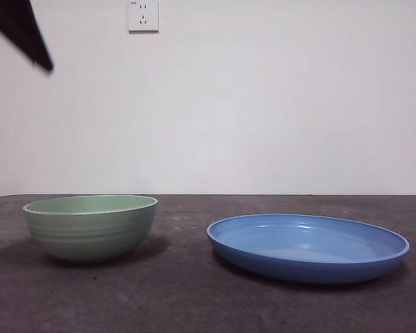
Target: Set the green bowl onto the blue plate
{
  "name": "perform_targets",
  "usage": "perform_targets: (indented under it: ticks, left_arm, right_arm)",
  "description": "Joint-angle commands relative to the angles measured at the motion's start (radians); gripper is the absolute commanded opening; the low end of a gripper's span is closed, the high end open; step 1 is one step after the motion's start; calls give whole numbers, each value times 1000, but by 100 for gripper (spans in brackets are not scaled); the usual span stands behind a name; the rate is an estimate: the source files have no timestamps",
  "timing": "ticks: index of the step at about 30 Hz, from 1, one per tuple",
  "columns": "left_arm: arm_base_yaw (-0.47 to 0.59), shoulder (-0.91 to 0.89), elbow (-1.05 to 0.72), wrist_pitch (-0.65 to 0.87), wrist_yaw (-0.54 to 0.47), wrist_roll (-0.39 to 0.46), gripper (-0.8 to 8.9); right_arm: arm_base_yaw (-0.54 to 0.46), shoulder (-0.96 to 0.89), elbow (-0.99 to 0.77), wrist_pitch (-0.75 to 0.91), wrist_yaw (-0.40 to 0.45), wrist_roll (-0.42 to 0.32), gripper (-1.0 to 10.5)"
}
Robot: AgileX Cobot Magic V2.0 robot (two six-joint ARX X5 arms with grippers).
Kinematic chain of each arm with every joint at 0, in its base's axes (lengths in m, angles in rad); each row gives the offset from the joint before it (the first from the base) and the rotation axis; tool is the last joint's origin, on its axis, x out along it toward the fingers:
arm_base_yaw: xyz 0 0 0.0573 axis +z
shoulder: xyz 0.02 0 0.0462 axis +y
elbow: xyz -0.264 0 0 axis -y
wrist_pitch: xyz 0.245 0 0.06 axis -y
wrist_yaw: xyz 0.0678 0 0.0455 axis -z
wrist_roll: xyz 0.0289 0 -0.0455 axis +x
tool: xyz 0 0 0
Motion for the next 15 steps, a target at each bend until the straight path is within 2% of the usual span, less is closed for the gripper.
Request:
perform_targets:
  ticks: [1, 8, 15]
  left_arm:
    - [-2, 79, 21, 27, -79, 19, 687]
    - [-2, 276, 28, 152, -94, -30, 664]
    - [-2, 500, 103, 130, -111, -34, 642]
  right_arm:
    - [3, 3, 16, 8, -2, -6, 610]
    - [3, 3, 16, 8, -2, -3, 610]
    - [3, 3, 16, 8, -2, -3, 610]
